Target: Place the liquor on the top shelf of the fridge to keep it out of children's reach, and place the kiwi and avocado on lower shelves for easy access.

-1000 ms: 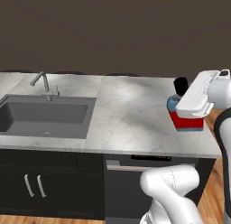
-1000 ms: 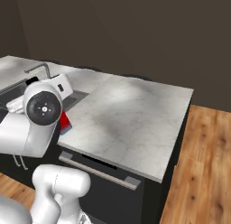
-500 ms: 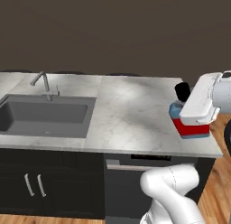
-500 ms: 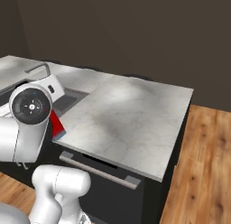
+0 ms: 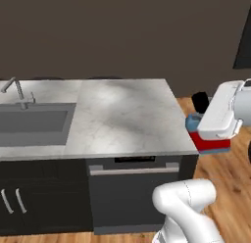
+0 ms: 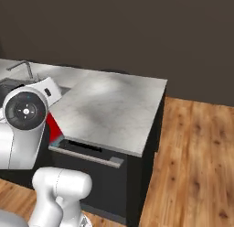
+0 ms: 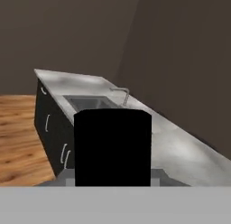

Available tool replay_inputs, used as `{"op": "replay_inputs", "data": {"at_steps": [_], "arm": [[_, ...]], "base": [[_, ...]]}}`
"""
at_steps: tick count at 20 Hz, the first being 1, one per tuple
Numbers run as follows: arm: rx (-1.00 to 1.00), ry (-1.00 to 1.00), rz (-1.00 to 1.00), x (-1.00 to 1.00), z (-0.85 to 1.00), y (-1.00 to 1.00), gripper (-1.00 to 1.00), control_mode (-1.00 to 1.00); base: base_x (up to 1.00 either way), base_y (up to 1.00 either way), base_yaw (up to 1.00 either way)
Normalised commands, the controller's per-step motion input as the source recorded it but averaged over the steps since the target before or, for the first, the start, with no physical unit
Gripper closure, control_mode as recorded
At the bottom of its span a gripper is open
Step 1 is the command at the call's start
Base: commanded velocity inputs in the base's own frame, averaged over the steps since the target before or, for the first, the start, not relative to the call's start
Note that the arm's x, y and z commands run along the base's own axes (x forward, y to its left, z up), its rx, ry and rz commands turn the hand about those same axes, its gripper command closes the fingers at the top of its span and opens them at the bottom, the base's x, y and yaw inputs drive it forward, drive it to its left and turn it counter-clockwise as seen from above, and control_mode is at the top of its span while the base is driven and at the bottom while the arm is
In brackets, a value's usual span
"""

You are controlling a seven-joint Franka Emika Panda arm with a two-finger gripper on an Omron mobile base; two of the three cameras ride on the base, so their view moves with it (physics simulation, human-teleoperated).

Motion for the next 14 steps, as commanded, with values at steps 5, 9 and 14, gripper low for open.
{"op": "replay_inputs", "data": {"at_steps": [5, 9, 14], "arm": [[0.00, 0.00, 0.00, 0.00, 0.00, 0.00, 1.00, 1.00], [0.00, 0.00, 0.00, 0.00, 0.00, 0.00, 1.00, 1.00], [0.00, 0.00, 0.00, 0.00, 0.00, 0.00, 1.00, 1.00]], "base": [[-0.04, -0.83, -0.55], [0.00, -0.77, -0.64], [0.07, -0.72, -0.63]]}}
